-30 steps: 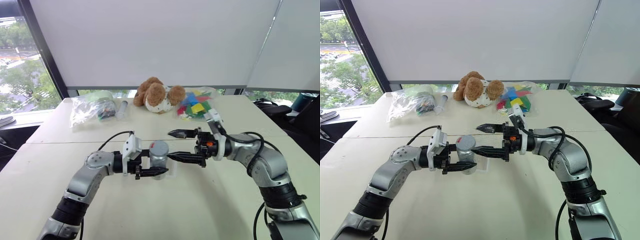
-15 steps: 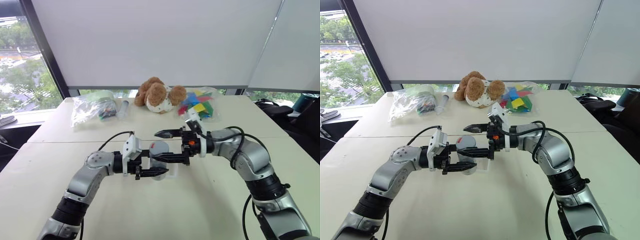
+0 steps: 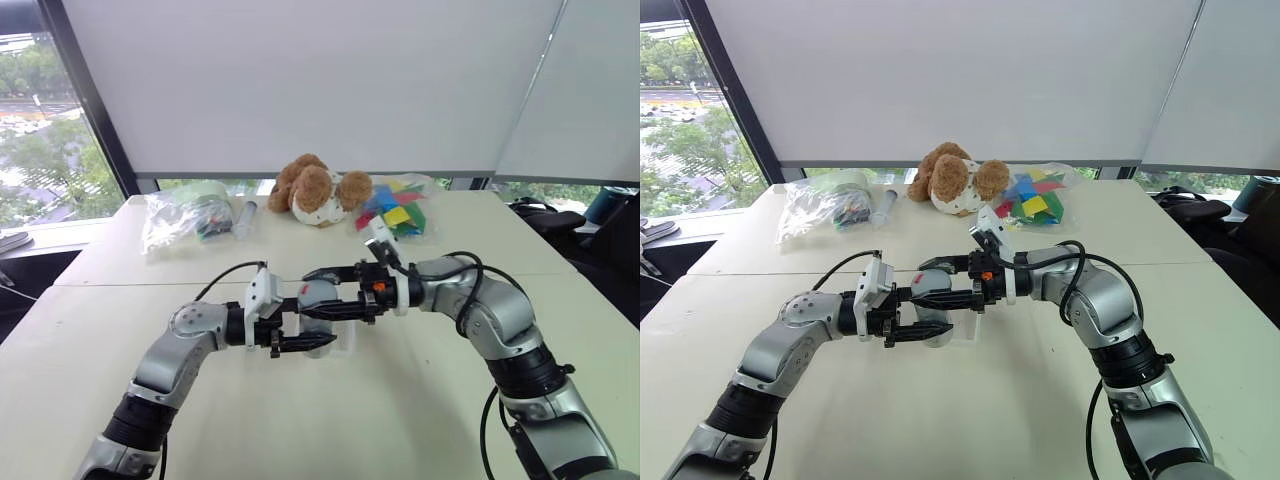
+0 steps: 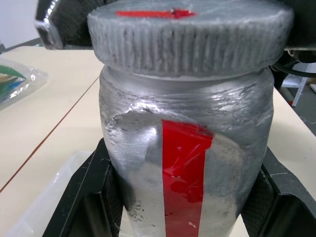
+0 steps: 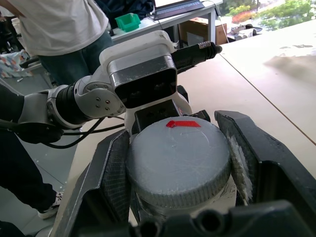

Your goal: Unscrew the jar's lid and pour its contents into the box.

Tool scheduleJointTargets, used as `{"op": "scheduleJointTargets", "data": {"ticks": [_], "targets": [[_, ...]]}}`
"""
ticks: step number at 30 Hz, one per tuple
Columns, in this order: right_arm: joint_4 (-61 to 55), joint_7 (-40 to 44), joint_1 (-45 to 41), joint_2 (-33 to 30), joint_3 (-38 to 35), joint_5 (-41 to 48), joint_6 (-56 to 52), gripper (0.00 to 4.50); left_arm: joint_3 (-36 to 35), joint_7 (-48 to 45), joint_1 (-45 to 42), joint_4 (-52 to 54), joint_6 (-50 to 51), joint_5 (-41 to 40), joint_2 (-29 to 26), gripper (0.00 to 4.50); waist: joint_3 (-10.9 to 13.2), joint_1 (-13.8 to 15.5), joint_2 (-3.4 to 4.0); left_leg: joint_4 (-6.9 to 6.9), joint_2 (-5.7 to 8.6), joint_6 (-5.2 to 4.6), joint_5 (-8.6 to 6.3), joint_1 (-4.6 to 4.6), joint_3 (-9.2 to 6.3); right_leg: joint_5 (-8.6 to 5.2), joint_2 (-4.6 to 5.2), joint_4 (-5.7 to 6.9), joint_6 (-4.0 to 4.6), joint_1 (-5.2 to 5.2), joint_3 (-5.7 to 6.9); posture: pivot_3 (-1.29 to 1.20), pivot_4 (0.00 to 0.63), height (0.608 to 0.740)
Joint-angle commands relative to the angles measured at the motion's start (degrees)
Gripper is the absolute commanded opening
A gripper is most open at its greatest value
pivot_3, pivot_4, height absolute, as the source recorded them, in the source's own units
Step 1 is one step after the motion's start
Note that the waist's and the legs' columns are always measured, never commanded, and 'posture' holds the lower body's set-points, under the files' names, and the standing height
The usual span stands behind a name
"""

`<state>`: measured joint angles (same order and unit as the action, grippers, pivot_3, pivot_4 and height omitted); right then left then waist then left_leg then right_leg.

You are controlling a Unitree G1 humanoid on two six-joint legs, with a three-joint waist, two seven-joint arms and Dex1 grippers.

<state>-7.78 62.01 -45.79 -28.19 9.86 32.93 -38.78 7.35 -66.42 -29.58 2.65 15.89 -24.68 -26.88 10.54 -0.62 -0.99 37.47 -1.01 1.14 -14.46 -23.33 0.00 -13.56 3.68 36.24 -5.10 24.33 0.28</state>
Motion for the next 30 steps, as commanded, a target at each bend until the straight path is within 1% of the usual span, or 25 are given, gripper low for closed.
{"op": "scheduleJointTargets", "data": {"ticks": [1, 5, 7, 8, 10, 12, 15, 17, 18, 22, 27, 30], "targets": [[-2.7, -0.9, -0.7, 3.5, -7.0, 8.9, -1.6, 2.34, -0.5, -0.5, 0.0, 2.0, -0.6, -0.9, -0.2, 2.33, 0.0, 0.0, 0.0, 0.0, 0.0, 0.0, 0.0, 0.0, 0.0, 0.0, 0.0, 0.0, 0.0, 0.0, 0.0, 0.0, 0.15, 0.74], [-3.4, -4.0, 0.1, 5.6, -14.4, 20.5, -8.7, 2.34, -0.6, -0.7, 0.7, 2.5, 0.0, -1.4, -0.9, 2.33, 0.0, 0.0, 0.05, -0.01, -0.01, 0.0, 0.0, 0.0, -0.05, 0.01, 0.01, 0.01, 0.0, 0.0, -0.02, 0.0, 0.15, 0.74], [-3.1, -7.4, 0.6, 5.7, -18.9, 27.4, -12.5, 2.34, -0.9, -0.9, 1.2, 2.9, 0.1, -1.6, -1.2, 2.33, 0.0, 0.1, 0.04, 0.0, -0.01, 0.0, 0.0, 0.0, -0.1, 0.01, 0.01, 0.01, 0.0, -0.02, -0.02, 0.0, 0.15, 0.74], [-3.1, -8.4, 1.2, 5.2, -20.5, 29.0, -13.2, 2.34, -1.0, -1.0, 1.4, 3.0, 0.2, -1.7, -1.3, 2.33, 0.0, 0.1, 0.04, 0.0, -0.01, 0.0, 0.0, 0.0, -0.13, 0.01, 0.03, 0.01, 0.0, -0.02, -0.02, 0.0, 0.15, 0.74], [-3.5, -9.4, 3.9, 2.4, -22.1, 26.1, -11.3, 2.34, -1.7, -1.0, 1.8, 3.2, 0.0, -2.2, -1.4, 2.33, 0.0, 0.2, 0.04, 0.0, -0.01, 0.0, 0.0, 0.0, -0.15, 0.01, 0.03, 0.01, 0.0, -0.02, -0.02, 0.0, 0.15, 0.74], [-2.8, -9.8, 8.0, -0.6, -23.5, 19.3, -4.8, 2.34, -2.7, -1.1, 1.8, 2.8, -0.6, -2.9, -1.4, 2.33, 0.0, 0.3, 0.04, 0.0, 0.02, 0.0, 0.0, -0.01, -0.11, 0.01, 0.03, 0.0, 0.0, -0.03, -0.02, 0.0, 0.15, 0.74], [1.7, -8.2, 16.4, -6.2, -25.3, 8.0, 7.9, 2.34, -5.2, -1.2, 1.2, 1.6, -0.5, -4.5, -2.1, 2.33, 0.0, 0.4, 0.04, 0.0, 0.05, 0.0, 0.0, -0.02, -0.06, 0.01, 0.02, -0.01, 0.0, -0.04, -0.03, 0.0, 0.15, 0.74], [7.5, -5.2, 22.3, -9.6, -25.5, 1.2, 17.6, 2.34, -6.3, -1.1, 0.5, 0.4, 0.1, -4.5, -3.1, 2.33, 0.0, 0.4, 0.04, 0.0, 0.06, 0.0, 0.0, -0.02, -0.05, 0.0, 0.0, -0.04, -0.01, -0.06, -0.03, 0.0, 0.15, 0.74], [11.1, -4.5, 24.4, -10.4, -25.9, -1.3, 22.4, 2.34, -6.4, -1.4, 0.3, -0.3, -0.2, -4.1, -3.6, 2.33, 0.0, 0.3, 0.04, 0.0, 0.06, 0.0, 0.0, -0.01, -0.03, 0.0, 0.0, -0.04, -0.01, -0.06, -0.04, 0.0, 0.15, 0.74], [26.3, -3.9, 27.3, -9.9, -26.8, -7.3, 36.2, 2.34, -6.7, -2.1, -1.5, -3.6, -1.1, -3.6, -4.2, 2.33, 0.0, -0.3, 0.05, -0.01, 0.05, -0.01, 0.0, 0.04, 0.03, 0.01, -0.06, -0.02, -0.01, -0.06, -0.11, 0.0, 0.15, 0.74], [42.5, -4.7, 25.3, -7.9, -26.2, -11.5, 46.3, 2.34, -7.7, -1.5, -4.3, -6.3, 0.1, -4.8, -2.9, 2.33, 0.0, -0.3, 0.07, -0.01, 0.03, 0.0, 0.01, 0.11, 0.08, 0.01, -0.1, 0.02, -0.01, -0.07, -0.18, 0.0, 0.15, 0.74], [48.7, -5.7, 23.5, -6.4, -26.8, -11.8, 48.5, 2.34, -7.4, -1.9, -5.2, -7.7, 0.1, -4.4, -2.7, 2.33, 0.0, -0.4, 0.07, -0.01, 0.03, 0.0, 0.01, 0.11, 0.09, 0.01, -0.09, 0.02, -0.01, -0.07, -0.2, 0.0, 0.15, 0.74]]}}
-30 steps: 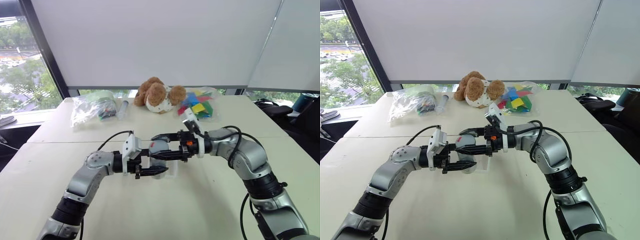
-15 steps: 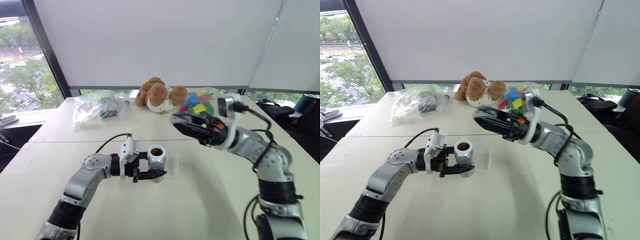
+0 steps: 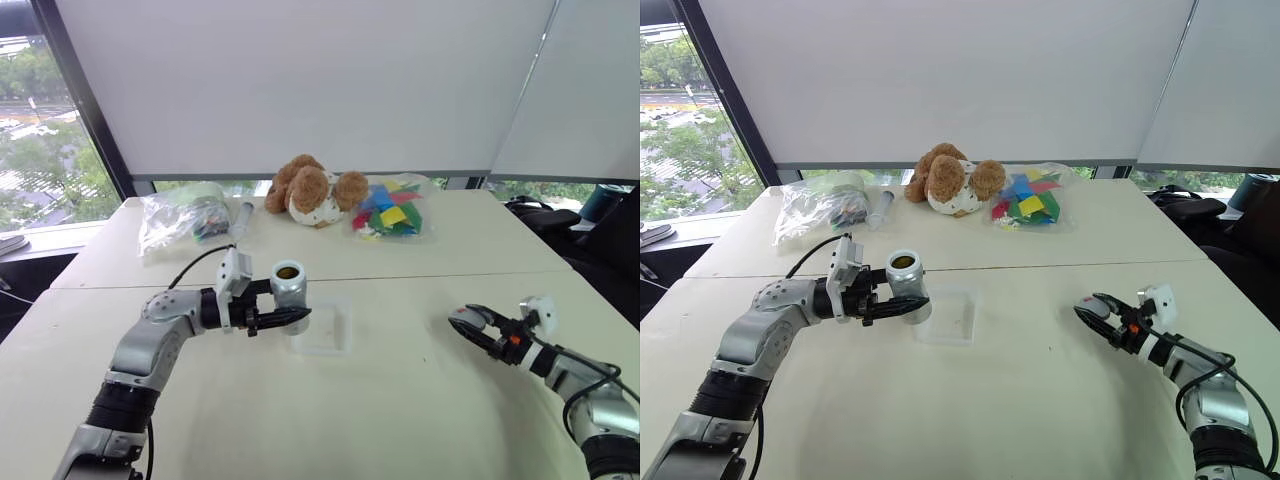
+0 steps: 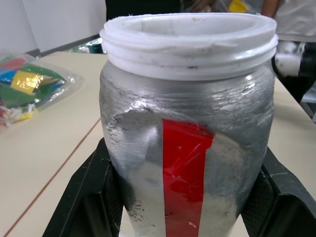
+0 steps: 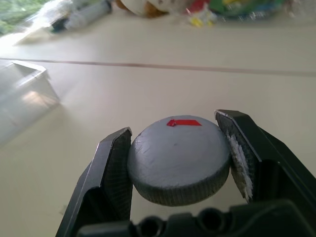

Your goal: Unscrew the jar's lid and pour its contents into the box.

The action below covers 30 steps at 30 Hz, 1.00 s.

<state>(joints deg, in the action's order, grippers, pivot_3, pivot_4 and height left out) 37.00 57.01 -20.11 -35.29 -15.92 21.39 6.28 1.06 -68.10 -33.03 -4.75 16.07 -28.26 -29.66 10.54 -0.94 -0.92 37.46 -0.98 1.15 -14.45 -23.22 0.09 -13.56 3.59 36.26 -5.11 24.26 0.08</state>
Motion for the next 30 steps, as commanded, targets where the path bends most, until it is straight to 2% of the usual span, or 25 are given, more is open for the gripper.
{"op": "scheduleJointTargets", "data": {"ticks": [1, 2, 4, 5, 7, 11, 14, 18, 23, 26, 27, 29, 30], "targets": [[5.3, -0.7, -2.7, 0.9, -1.1, -0.4, 4.1, 2.34, -1.1, -0.3, -1.9, -0.6, -0.1, -0.7, 0.1, 2.33, 0.0, 0.0, 0.0, 0.0, 0.0, 0.01, 0.01, -0.01, 0.0, 0.0, 0.0, 0.0, 0.0, 0.0, 0.0, 0.0, 0.15, 0.74], [6.5, -0.4, -3.0, 1.2, -1.7, 0.3, 3.5, 2.34, -1.1, -0.3, -2.5, -1.3, 0.0, -0.6, 0.2, 2.33, 0.0, 0.1, 0.0, 0.0, 0.0, 0.02, 0.01, 0.0, 0.0, 0.0, 0.0, 0.0, 0.0, 0.0, 0.0, 0.0, 0.15, 0.74], [6.9, 1.1, -2.6, 1.3, -2.3, 1.9, 1.0, 3.34, -0.8, -0.5, -3.9, -3.2, -0.3, 0.0, 0.4, 2.33, 0.0, 0.1, 0.0, 0.01, 0.0, 0.03, 0.02, -0.01, 0.0, 0.0, 0.01, 0.0, 0.0, 0.0, -0.01, 0.0, 0.15, 0.74], [6.6, 1.6, -2.2, 1.2, -2.6, 2.4, 0.8, 3.58, -0.8, -0.5, -4.6, -4.0, -0.3, 0.2, 0.5, 2.33, 0.0, 0.2, 0.0, 0.01, 0.0, 0.03, 0.02, 0.0, -0.01, 0.0, 0.01, 0.0, 0.0, -0.02, 0.0, 0.0, 0.15, 0.74], [2.8, 2.1, -0.3, 0.1, -4.1, 3.6, 1.0, 4.45, -0.9, 0.3, -5.9, -5.9, -1.4, 1.3, 0.8, 2.33, 0.0, 0.4, 0.0, 0.02, 0.0, 0.04, 0.02, -0.01, -0.02, 0.0, 0.01, 0.0, 0.0, -0.04, 0.0, 0.0, 0.15, 0.74], [-6.6, 2.2, 3.0, -2.1, -6.6, 6.2, -1.5, 4.45, -0.6, 0.9, -7.6, -8.3, -2.2, 3.2, 0.6, 2.33, 0.0, 0.3, 0.02, 0.01, 0.03, 0.04, 0.02, -0.03, -0.02, 0.01, 0.04, -0.02, -0.02, -0.04, -0.01, 0.0, 0.15, 0.74], [-27.6, 3.3, 8.8, -6.4, -7.7, 11.2, -9.0, 4.45, 1.3, 4.3, -11.3, -15.2, -12.1, 11.3, 0.4, 2.33, 0.1, 0.4, 0.16, 0.01, 0.03, 0.04, 0.03, -0.02, -0.03, 0.02, 0.03, 0.0, -0.05, -0.03, -0.02, 0.0, 0.15, 0.74], [-47.6, 2.8, 15.9, -8.9, -5.6, 14.0, -14.8, 4.45, 3.4, 9.7, -16.3, -24.5, -23.2, 19.7, 1.1, 2.33, 0.0, 0.4, 0.11, -0.01, 0.01, 0.04, 0.02, 0.0, -0.11, 0.02, -0.03, 0.03, -0.05, -0.03, 0.01, 0.0, 0.15, 0.74], [-58.6, 1.0, 22.5, -7.8, -3.4, 13.0, -16.4, 4.45, 7.2, 20.3, -20.0, -33.6, -42.3, 31.5, 2.5, 2.33, 0.0, 0.9, 0.08, 0.02, 0.04, 0.04, 0.02, -0.06, -0.12, 0.02, 0.01, -0.05, -0.06, -0.07, 0.02, 0.0, 0.15, 0.74], [-60.2, -1.2, 25.0, -6.1, -3.0, 12.6, -16.6, 4.45, 10.5, 34.2, -20.9, -36.5, -53.6, 43.3, 1.9, 2.33, 0.0, 1.7, 0.05, 0.18, 0.05, 0.04, 0.02, -0.12, -0.06, 0.08, 0.04, -0.08, -0.16, -0.07, -0.01, 0.0, 0.15, 0.74], [-60.5, -1.8, 25.6, -5.7, -3.1, 12.4, -16.6, 4.45, 12.3, 41.1, -21.1, -36.9, -57.4, 49.5, 0.8, 2.33, 0.0, 1.7, 0.05, 0.23, 0.05, 0.04, 0.02, -0.14, -0.07, 0.09, 0.04, -0.08, -0.18, -0.07, -0.01, 0.0, 0.15, 0.74], [-60.8, -2.6, 26.1, -5.1, -3.3, 12.4, -16.8, 4.45, 14.9, 50.2, -21.6, -38.1, -61.3, 57.6, -0.5, 2.33, 0.0, 1.8, 0.04, 0.27, 0.05, 0.04, 0.02, -0.16, -0.06, 0.12, 0.05, -0.08, -0.22, -0.08, -0.02, 0.0, 0.15, 0.74], [-61.0, -3.1, 26.2, -4.9, -3.3, 12.3, -16.9, 4.45, 17.2, 58.0, -22.1, -38.0, -61.9, 64.4, -1.9, 2.33, 0.0, 1.8, 0.04, 0.27, 0.05, 0.05, 0.02, -0.15, -0.06, 0.13, 0.05, -0.08, -0.23, -0.08, -0.03, 0.0, 0.15, 0.74]]}}
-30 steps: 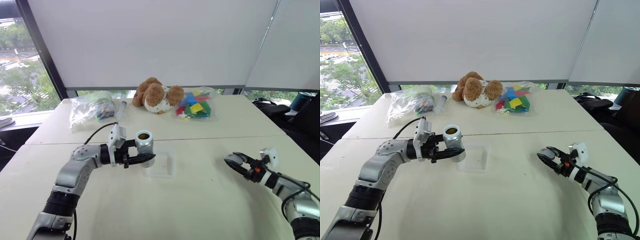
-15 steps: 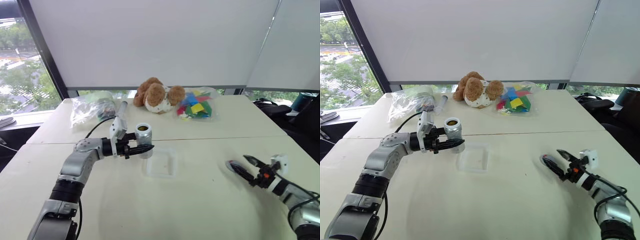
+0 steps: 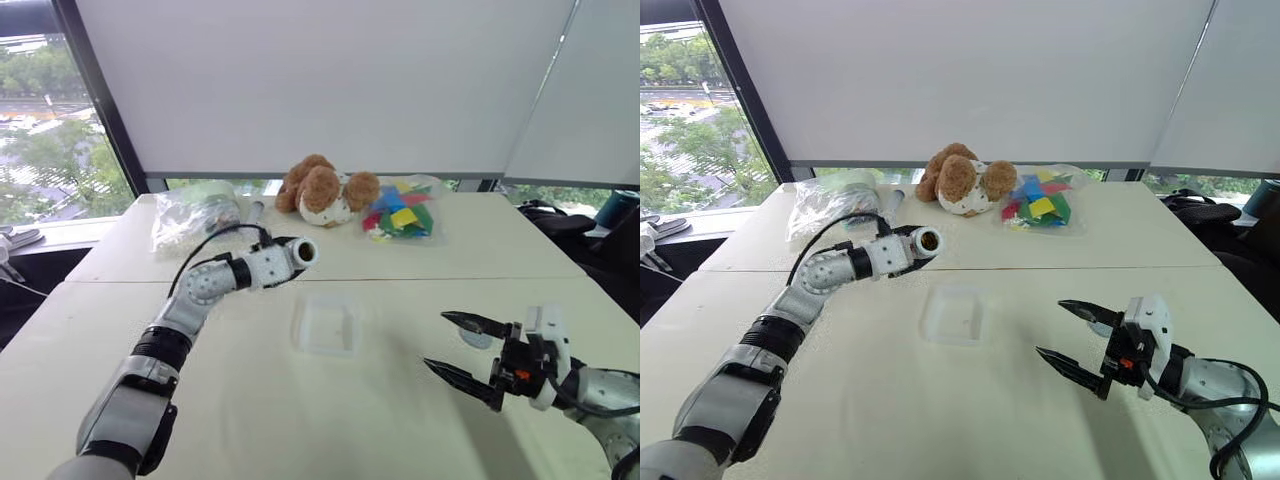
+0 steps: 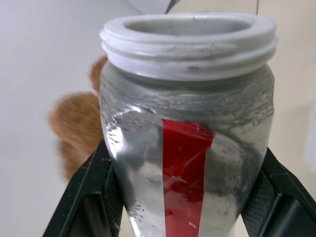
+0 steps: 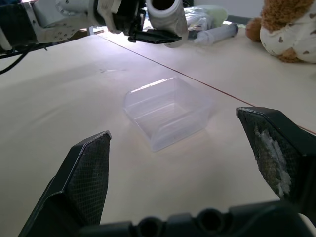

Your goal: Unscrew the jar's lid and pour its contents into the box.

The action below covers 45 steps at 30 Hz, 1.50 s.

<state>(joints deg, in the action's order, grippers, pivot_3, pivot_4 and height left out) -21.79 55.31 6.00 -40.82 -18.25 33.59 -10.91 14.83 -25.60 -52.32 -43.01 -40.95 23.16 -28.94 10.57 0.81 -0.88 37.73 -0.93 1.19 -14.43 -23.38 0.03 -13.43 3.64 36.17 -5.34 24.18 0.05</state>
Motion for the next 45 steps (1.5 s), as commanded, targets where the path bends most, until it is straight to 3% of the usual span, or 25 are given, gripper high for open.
{"op": "scheduleJointTargets", "data": {"ticks": [1, 2, 4, 10, 17, 23, 31, 37, 41, 43, 45], "targets": [[-2.4, -2.0, 0.3, 0.9, -0.9, 0.2, 0.2, 4.45, 6.8, 24.8, -3.3, 1.4, -4.4, 21.4, -4.2, 2.33, 0.0, 0.0, 0.0, 0.0, 0.0, 0.0, 0.0, 0.0, 0.01, 0.0, 0.0, 0.0, -0.01, -0.01, 0.0, 0.0, 0.15, 0.74], [-2.6, -2.4, 0.5, 1.1, -0.8, 0.1, 0.2, 4.45, 11.8, 36.6, -4.1, 3.5, -1.6, 32.1, -6.1, 2.33, 0.0, 0.0, -0.01, 0.01, 0.0, 0.0, 0.0, 0.0, 0.0, 0.01, -0.01, 0.0, -0.01, -0.01, 0.0, 0.0, 0.15, 0.74], [-2.7, -3.1, 0.4, 1.5, -0.5, 0.2, 0.0, 4.45, 18.4, 52.6, -5.7, 4.3, 3.2, 44.4, -7.5, 2.33, 0.0, 0.0, -0.01, 0.01, 0.0, 0.0, 0.0, 0.01, -0.01, 0.01, -0.01, 0.0, -0.03, -0.02, 0.0, 0.0, 0.15, 0.74], [-4.2, -4.9, -0.4, 2.5, 1.1, 0.7, -1.4, 4.45, 28.3, 75.3, -10.4, -3.0, 16.3, 58.1, -3.9, 2.33, 0.0, 0.1, -0.03, 0.05, 0.01, 0.01, -0.01, -0.01, -0.01, 0.02, 0.0, 0.0, -0.08, -0.06, 0.04, 0.0, 0.15, 0.74], [-5.2, -6.1, -0.3, 2.9, 1.4, 1.3, -2.3, 4.45, 35.8, 88.7, -15.7, -11.0, 29.1, 65.8, 0.1, 2.33, 0.0, -0.1, -0.05, 0.06, 0.01, 0.01, -0.01, -0.03, -0.02, 0.01, -0.02, 0.01, -0.09, -0.03, 0.06, 0.0, 0.15, 0.74], [-6.7, -7.5, -0.3, 3.3, 1.3, 2.3, -3.5, 4.45, 40.8, 94.6, -17.4, -16.6, 34.9, 68.0, 2.4, 2.33, 0.0, -0.1, -0.05, 0.06, 0.01, 0.01, -0.01, -0.03, -0.01, 0.01, -0.02, 0.02, -0.09, -0.02, 0.06, 0.0, 0.15, 0.74], [-7.5, -8.3, -0.1, 3.6, 1.4, 3.0, -4.9, 4.45, 41.3, 95.1, -17.8, -17.1, 32.8, 64.2, 1.7, 2.33, 0.0, 0.0, -0.06, 0.09, 0.02, 0.02, -0.01, -0.05, 0.0, 0.01, 0.0, 0.02, -0.09, -0.02, 0.06, 0.0, 0.15, 0.74], [-6.6, -7.7, -2.0, 4.1, 2.3, 3.9, -5.4, 4.45, 29.5, 81.2, -15.6, -14.0, 3.0, 41.3, -4.6, 2.33, 0.0, -0.3, -0.06, 0.09, -0.01, 0.02, -0.01, -0.04, 0.0, 0.02, 0.02, 0.04, -0.08, 0.02, 0.05, 0.0, 0.15, 0.74], [-5.3, -6.2, -3.5, 4.4, 3.2, 3.8, -4.4, 4.45, 17.2, 53.4, -10.5, -13.6, -9.9, 15.3, -6.2, 2.33, 0.0, -0.1, 0.0, 0.12, -0.01, 0.03, 0.0, -0.02, 0.05, 0.03, 0.05, 0.1, -0.06, 0.02, 0.05, 0.0, 0.15, 0.74], [-4.0, -3.7, -4.7, 4.7, 4.4, 2.6, -1.6, 4.45, 11.0, 30.5, -3.7, -5.6, -6.5, -8.0, -6.4, 2.33, 0.0, -0.2, 0.02, 0.16, -0.01, 0.03, 0.0, -0.03, 0.08, 0.03, 0.07, 0.1, -0.06, 0.01, 0.04, 0.0, 0.15, 0.74], [-2.9, -1.9, -5.4, 5.0, 5.1, 2.1, 0.2, 4.45, 6.0, 13.8, 1.7, 2.9, 3.6, -23.5, -6.1, 2.33, 0.0, -0.1, 0.03, 0.22, -0.03, 0.04, 0.0, -0.02, 0.12, 0.03, 0.11, 0.17, -0.05, -0.01, 0.01, 0.0, 0.15, 0.74]]}}
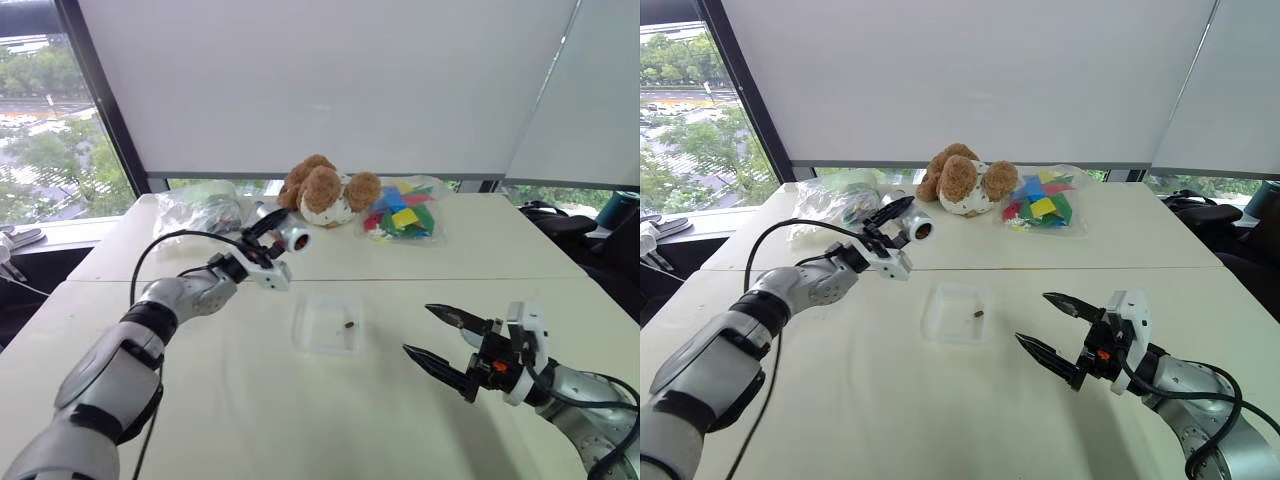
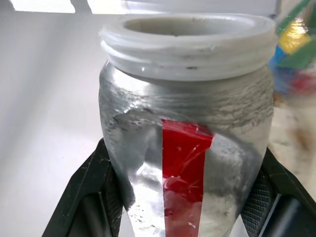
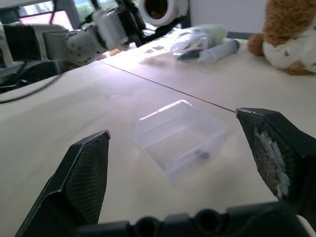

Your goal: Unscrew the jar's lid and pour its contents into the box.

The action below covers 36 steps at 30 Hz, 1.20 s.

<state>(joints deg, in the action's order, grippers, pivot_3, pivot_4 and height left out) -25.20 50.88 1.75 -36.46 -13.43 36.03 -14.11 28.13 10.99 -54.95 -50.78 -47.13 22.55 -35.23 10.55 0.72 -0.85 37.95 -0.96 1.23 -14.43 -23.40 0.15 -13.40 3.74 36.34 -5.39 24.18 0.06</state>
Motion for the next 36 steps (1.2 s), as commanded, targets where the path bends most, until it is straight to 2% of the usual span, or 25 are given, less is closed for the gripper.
{"op": "scheduleJointTargets", "data": {"ticks": [1, 3, 4, 6, 9, 13, 16, 18, 27, 28, 30, 31, 36], "targets": [[1.5, 4.1, -2.1, 1.1, 1.0, -0.4, 5.2, 4.45, -10.7, -28.0, 7.8, 16.5, 17.9, -30.8, 0.0, 2.33, 0.0, -0.1, 0.0, 0.02, 0.0, 0.0, 0.0, 0.0, 0.0, 0.0, 0.01, 0.01, 0.01, -0.01, -0.01, 0.0, 0.15, 0.74], [3.7, 6.1, -4.3, 2.3, 2.4, -1.2, 8.3, 4.45, -17.2, -34.2, 14.6, 27.1, 35.8, -43.6, -1.4, 2.33, 0.0, -0.3, -0.01, 0.06, 0.0, 0.0, 0.0, 0.0, -0.01, 0.01, 0.0, 0.05, 0.01, -0.02, -0.02, 0.0, 0.15, 0.74], [4.7, 7.1, -5.2, 3.1, 2.9, -1.4, 9.9, 4.45, -19.9, -35.5, 17.5, 30.9, 40.8, -47.2, -2.0, 2.33, 0.0, -0.6, -0.01, 0.07, 0.0, -0.01, 0.0, 0.01, -0.03, 0.01, -0.01, 0.09, 0.01, -0.02, -0.03, 0.0, 0.15, 0.74], [6.9, 8.7, -6.8, 4.3, 4.2, -3.1, 13.5, 4.45, -25.3, -35.3, 23.3, 36.6, 47.7, -51.4, -2.8, 2.33, 0.0, -1.2, -0.01, 0.07, -0.02, -0.01, 0.0, 0.06, -0.08, 0.0, -0.05, 0.18, 0.01, -0.02, -0.03, 0.0, 0.15, 0.74], [10.2, 10.7, -8.8, 5.6, 6.3, -5.1, 17.4, 4.45, -32.6, -35.3, 31.7, 43.5, 52.1, -56.3, -1.8, 2.33, 0.0, -1.4, 0.0, 0.06, -0.01, -0.01, 0.0, 0.13, -0.15, 0.0, -0.05, 0.33, 0.01, -0.02, -0.04, 0.0, 0.15, 0.74], [12.9, 13.6, -11.2, 6.8, 9.0, -5.1, 19.3, 4.45, -40.6, -28.6, 40.0, 46.8, 55.5, -56.0, 1.2, 2.33, 0.0, -1.1, -0.01, 0.07, -0.01, -0.01, 0.0, 0.15, -0.17, -0.01, -0.04, 0.38, 0.01, -0.04, -0.03, 0.0, 0.15, 0.74], [14.6, 15.0, -12.3, 7.2, 10.0, -5.3, 20.3, 4.45, -44.5, -23.1, 42.1, 46.0, 56.2, -53.3, 3.4, 2.33, 0.0, -0.7, -0.05, 0.1, 0.01, -0.01, 0.0, 0.16, -0.21, -0.01, -0.04, 0.39, 0.02, -0.08, -0.02, 0.0, 0.15, 0.74], [15.7, 15.2, -13.0, 7.6, 10.4, -5.4, 20.9, 4.45, -45.3, -21.9, 43.5, 44.9, 54.8, -50.4, 4.0, 2.33, 0.0, -0.3, -0.06, 0.11, 0.02, -0.01, 0.0, 0.17, -0.21, -0.01, -0.05, 0.39, 0.02, -0.08, -0.02, 0.0, 0.15, 0.74], [17.5, 15.4, -14.6, 8.0, 10.6, -5.6, 21.4, 4.45, -47.1, -22.4, 44.2, 38.0, 52.8, -46.2, 8.3, 2.33, -0.1, 0.0, -0.05, 0.1, 0.04, 0.0, 0.0, 0.48, -0.16, -0.01, -0.04, 0.33, 0.04, -0.41, -0.03, 0.0, 0.15, 0.74], [17.6, 15.4, -14.8, 7.9, 10.5, -5.6, 21.3, 4.5, -46.9, -22.4, 44.3, 37.7, 52.4, -45.4, 8.4, 3.35, -0.1, -0.1, -0.04, 0.03, 0.04, 0.0, -0.01, 0.7, -0.15, -0.02, -0.05, 0.3, 0.05, -0.59, -0.03, 0.0, 0.15, 0.74], [17.5, 15.3, -14.9, 7.7, 10.2, -5.5, 21.2, 4.5, -46.8, -22.9, 44.5, 38.5, 52.5, -45.0, 9.0, 4.18, -0.1, -0.1, -0.04, -0.11, 0.01, 0.0, -0.02, 1.09, -0.15, -0.13, -0.08, 0.09, 0.23, -1.0, -0.01, 0.0, 0.15, 0.74], [17.3, 15.3, -14.8, 7.6, 10.1, -5.4, 21.1, 4.5, -46.8, -22.9, 44.6, 39.3, 52.8, -45.1, 9.3, 4.39, -0.1, -0.1, -0.04, -0.12, -0.02, 0.0, -0.02, 1.06, -0.15, -0.13, -0.1, 0.03, 0.24, -0.99, -0.01, 0.0, 0.15, 0.74], [15.3, 15.3, -13.7, 5.8, 8.9, -4.4, 19.9, 4.5, -48.3, -22.3, 46.6, 46.5, 55.5, -45.6, 9.5, 4.39, -0.1, 0.0, -0.05, -0.12, -0.03, 0.0, -0.02, 0.98, -0.17, -0.05, -0.06, -0.03, 0.09, -0.97, -0.01, 0.0, 0.15, 0.74]]}}
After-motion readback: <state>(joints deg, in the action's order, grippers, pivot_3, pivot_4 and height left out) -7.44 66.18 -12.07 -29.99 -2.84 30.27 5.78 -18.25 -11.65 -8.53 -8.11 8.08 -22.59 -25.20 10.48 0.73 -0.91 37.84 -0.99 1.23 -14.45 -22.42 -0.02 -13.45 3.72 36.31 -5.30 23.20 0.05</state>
